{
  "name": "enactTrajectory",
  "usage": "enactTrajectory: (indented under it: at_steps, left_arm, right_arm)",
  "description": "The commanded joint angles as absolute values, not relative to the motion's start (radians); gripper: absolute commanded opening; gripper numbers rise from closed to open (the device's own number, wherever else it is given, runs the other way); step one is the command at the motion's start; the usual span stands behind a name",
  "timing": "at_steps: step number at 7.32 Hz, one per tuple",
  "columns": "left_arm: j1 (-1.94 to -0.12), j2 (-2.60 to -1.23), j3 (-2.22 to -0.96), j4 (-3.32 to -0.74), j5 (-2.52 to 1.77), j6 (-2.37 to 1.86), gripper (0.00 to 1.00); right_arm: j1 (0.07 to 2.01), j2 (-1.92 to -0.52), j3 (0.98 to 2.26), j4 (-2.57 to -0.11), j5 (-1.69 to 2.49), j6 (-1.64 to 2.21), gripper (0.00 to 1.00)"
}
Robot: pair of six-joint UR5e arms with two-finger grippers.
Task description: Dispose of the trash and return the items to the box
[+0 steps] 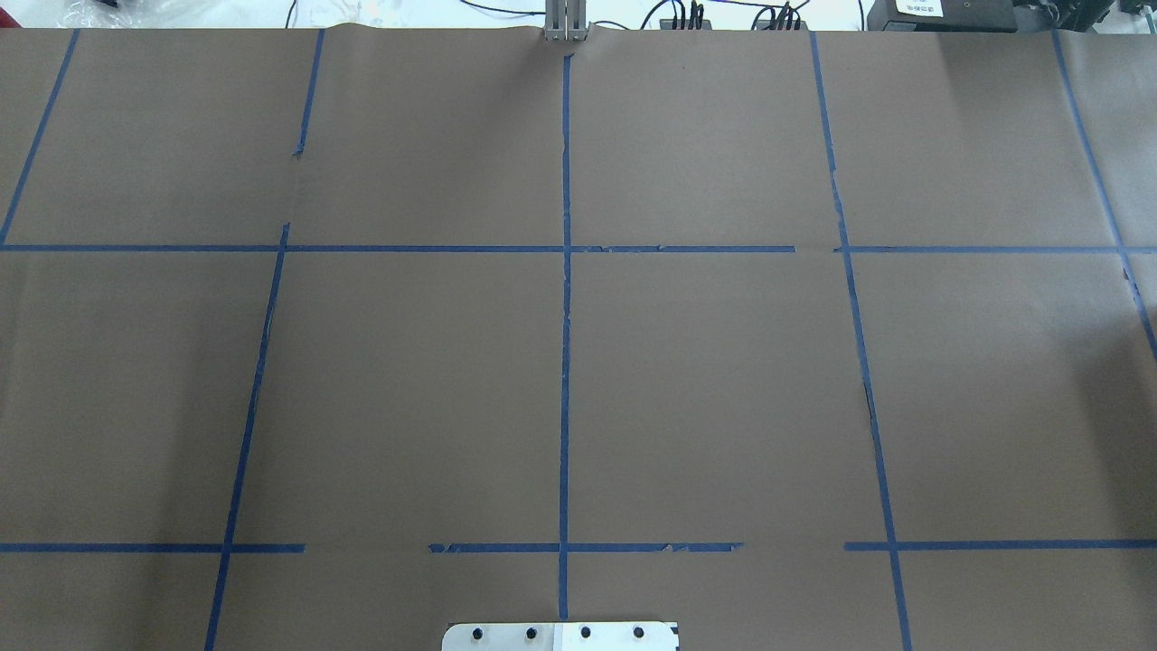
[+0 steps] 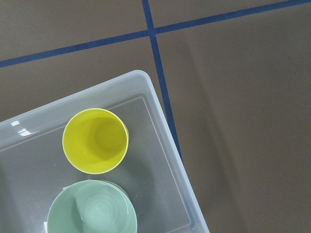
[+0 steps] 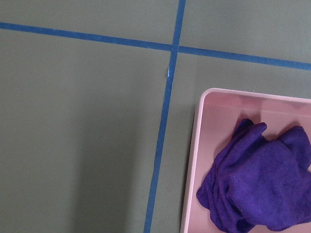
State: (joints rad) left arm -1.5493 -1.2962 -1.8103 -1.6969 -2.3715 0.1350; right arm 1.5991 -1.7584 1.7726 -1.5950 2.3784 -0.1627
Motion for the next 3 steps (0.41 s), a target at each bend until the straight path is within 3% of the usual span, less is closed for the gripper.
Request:
enactTrajectory:
  at_steps: [1, 3]
  left_arm:
    - [-1.549, -1.296, -1.812, -1.697, -2.372, 0.135, 1.00]
    - [-1.549, -1.298, -1.810, -1.698, -2.372, 0.133, 1.00]
  right_arm:
    - [1.598, -1.761, 1.772, -1.594, 2.381, -0.163, 1.00]
    - [1.598, -1.759, 1.764, -1.595, 2.381, -0.158, 1.00]
